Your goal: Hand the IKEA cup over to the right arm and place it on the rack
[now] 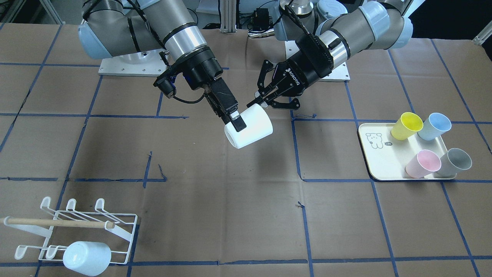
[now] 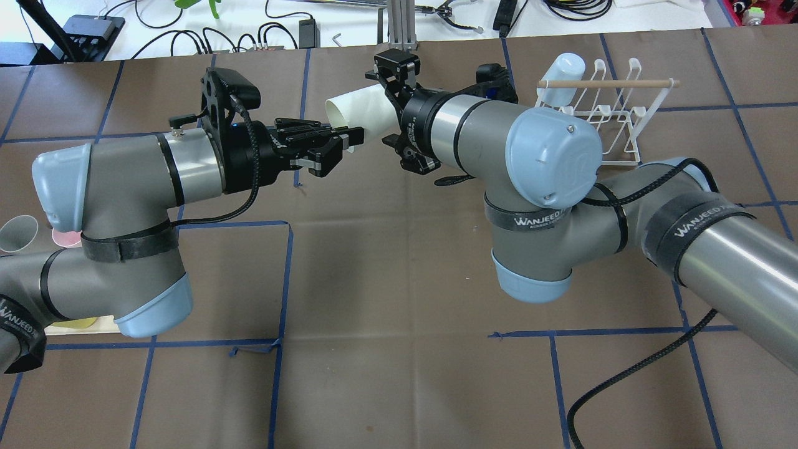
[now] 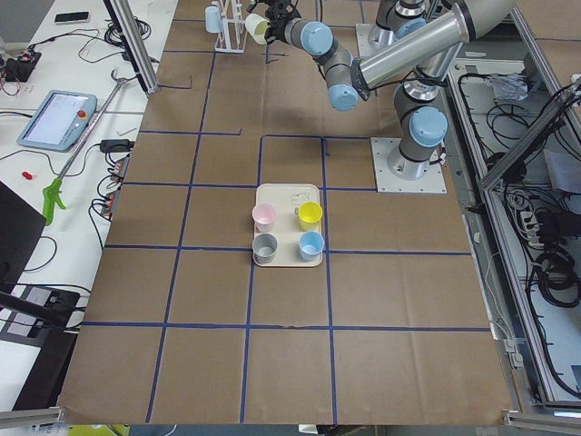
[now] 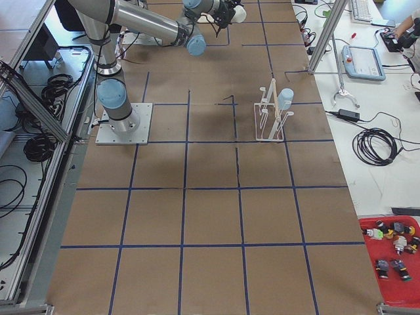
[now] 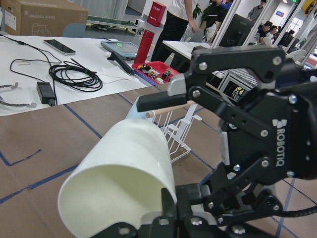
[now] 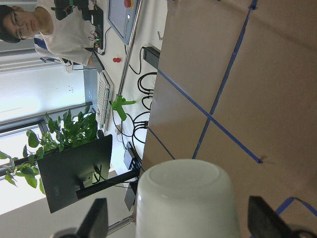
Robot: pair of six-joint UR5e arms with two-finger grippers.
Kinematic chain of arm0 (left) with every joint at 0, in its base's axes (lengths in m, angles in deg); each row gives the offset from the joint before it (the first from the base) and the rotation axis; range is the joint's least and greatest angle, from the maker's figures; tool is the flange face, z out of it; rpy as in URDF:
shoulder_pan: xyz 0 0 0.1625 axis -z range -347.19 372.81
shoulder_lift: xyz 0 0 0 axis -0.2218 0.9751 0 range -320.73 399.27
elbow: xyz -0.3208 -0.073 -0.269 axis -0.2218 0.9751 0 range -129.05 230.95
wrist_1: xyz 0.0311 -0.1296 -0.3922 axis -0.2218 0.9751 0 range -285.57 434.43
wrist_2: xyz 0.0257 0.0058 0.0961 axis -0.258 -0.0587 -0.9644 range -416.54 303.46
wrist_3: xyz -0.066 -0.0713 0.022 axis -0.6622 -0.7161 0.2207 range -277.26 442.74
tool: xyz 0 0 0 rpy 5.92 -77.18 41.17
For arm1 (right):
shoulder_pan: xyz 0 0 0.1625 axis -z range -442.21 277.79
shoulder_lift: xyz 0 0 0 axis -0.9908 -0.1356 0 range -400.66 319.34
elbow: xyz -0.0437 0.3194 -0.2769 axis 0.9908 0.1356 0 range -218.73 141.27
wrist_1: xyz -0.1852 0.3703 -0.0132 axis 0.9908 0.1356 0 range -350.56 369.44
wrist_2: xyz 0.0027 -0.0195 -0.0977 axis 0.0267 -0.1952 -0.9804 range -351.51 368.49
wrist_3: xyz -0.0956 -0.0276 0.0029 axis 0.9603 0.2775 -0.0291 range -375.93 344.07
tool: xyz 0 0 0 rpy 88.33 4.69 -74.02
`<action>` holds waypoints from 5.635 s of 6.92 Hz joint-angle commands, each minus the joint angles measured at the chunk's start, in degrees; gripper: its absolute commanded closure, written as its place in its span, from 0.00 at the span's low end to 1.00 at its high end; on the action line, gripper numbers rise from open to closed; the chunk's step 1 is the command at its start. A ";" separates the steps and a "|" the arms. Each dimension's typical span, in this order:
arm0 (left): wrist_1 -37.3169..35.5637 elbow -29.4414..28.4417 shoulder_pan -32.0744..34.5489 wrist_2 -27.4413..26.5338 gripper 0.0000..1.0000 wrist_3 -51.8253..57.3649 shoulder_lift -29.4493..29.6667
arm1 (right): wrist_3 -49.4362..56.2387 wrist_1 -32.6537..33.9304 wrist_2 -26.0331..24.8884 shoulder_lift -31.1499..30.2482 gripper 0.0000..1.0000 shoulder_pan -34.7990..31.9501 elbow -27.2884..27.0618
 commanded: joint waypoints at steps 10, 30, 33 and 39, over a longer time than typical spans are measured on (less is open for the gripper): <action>0.03 0.01 0.03 -0.41 1.00 -0.50 -0.12 | 0.41 -0.08 0.05 1.70 0.16 -1.00 0.07; 64.97 -28.23 -2.28 -49.84 0.01 -23.59 -1.47 | 31.62 -0.17 1.03 2.22 0.93 16.29 3.94; 77.38 -36.12 2.40 -58.16 0.01 -26.08 2.34 | 59.28 0.18 -1.61 2.57 0.93 25.95 4.02; 76.50 -36.03 2.93 -57.72 0.00 -24.94 1.98 | 99.60 10.28 -0.65 16.78 0.93 36.78 15.43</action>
